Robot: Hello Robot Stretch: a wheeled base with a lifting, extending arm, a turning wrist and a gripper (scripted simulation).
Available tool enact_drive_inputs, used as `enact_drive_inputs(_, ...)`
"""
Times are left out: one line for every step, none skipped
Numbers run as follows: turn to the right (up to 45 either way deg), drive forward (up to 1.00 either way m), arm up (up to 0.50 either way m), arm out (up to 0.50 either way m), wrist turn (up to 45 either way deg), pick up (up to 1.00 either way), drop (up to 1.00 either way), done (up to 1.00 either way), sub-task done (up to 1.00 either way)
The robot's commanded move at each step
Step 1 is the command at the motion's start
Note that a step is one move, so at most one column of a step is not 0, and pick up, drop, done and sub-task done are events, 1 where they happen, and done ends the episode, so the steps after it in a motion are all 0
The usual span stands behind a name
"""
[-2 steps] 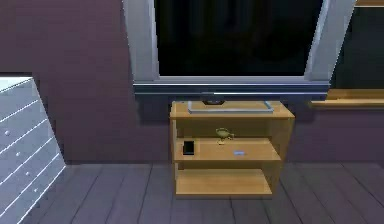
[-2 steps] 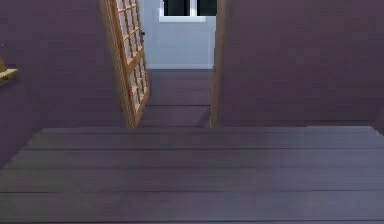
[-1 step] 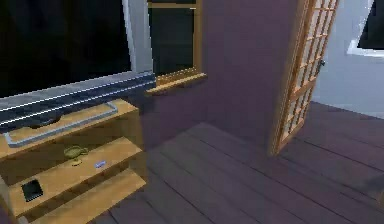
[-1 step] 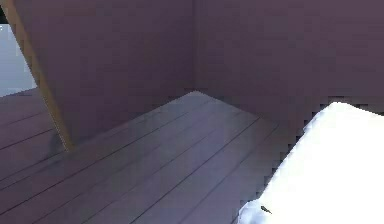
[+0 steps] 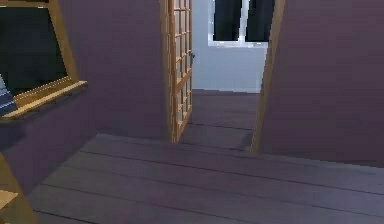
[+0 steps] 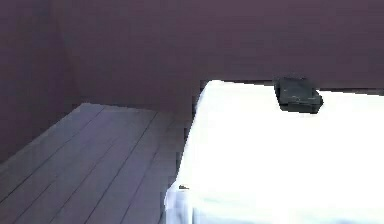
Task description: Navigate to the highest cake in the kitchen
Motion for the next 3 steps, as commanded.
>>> enact_drive_inputs(3.0,0.0,0.0,0.0,0.0,0.0,0.0,0.0,0.0)
enact_drive_inputs(0.0,1.0,0.0,0.0,0.0,0.0,0.0,0.0,0.0)
enact_drive_inputs(0.0,1.0,0.0,0.0,0.0,0.0,0.0,0.0,0.0)
